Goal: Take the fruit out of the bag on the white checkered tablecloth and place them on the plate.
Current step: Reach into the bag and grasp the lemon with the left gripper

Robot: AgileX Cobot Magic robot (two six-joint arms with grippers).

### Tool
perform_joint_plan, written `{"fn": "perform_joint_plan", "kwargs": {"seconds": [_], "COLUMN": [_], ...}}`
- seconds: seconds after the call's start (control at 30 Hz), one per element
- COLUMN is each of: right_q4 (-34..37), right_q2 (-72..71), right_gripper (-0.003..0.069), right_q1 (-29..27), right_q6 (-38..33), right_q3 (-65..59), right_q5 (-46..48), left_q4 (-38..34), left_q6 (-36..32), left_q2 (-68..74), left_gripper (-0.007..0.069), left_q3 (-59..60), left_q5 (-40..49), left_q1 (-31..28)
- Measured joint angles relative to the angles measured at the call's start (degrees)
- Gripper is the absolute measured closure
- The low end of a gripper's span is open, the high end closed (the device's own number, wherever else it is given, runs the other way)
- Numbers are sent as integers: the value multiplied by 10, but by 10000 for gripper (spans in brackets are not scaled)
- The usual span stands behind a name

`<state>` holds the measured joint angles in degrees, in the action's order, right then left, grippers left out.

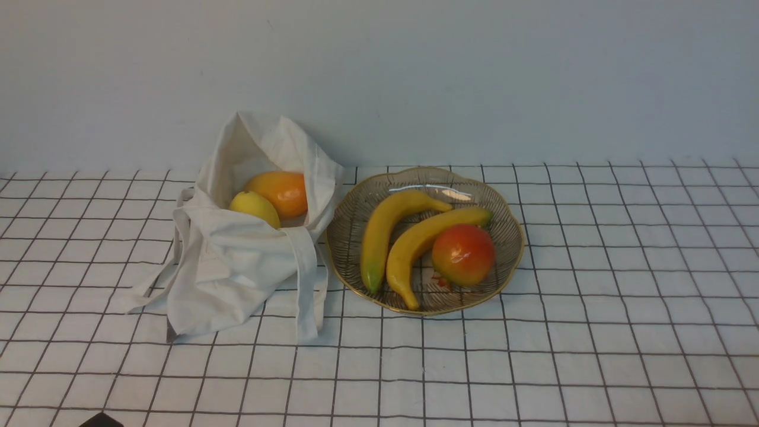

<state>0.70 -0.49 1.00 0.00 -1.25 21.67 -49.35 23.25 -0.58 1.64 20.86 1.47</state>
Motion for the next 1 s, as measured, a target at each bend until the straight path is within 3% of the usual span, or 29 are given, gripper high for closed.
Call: {"fn": "perform_joint_plan", "kwargs": {"seconds": [0.07, 0.23, 0.4, 0.5, 0.6, 0.73, 0.77, 0.8, 0.9, 1.0], "right_q4": [0, 0, 0, 0, 0, 0, 0, 0, 0, 0], "right_q2": [0, 0, 0, 0, 0, 0, 0, 0, 0, 0], "right_gripper": [675, 675, 675, 675, 675, 675, 675, 675, 675, 675], "right_q1": [0, 0, 0, 0, 0, 0, 0, 0, 0, 0], "right_q6": [0, 0, 0, 0, 0, 0, 0, 0, 0, 0], "right_q3": [0, 0, 0, 0, 0, 0, 0, 0, 0, 0], "right_q5": [0, 0, 0, 0, 0, 0, 0, 0, 0, 0], "left_q4": [-42, -58, -51, -35, 46, 204, 212, 272, 347, 358], "left_q6": [-5, -45, -205, -250, -292, -300, -300, -300, -300, -300], "left_q2": [0, 0, 11, 55, 185, 383, 394, 463, 609, 711], "left_gripper": [632, 632, 632, 632, 632, 632, 632, 632, 632, 632], "left_q3": [0, 0, -68, -132, -254, -395, -402, -447, -551, -633], "left_q5": [-4, -9, 34, 54, 146, 329, 337, 387, 427, 434], "left_q1": [0, 0, 0, 0, 0, 0, 0, 0, 0, 0]}}
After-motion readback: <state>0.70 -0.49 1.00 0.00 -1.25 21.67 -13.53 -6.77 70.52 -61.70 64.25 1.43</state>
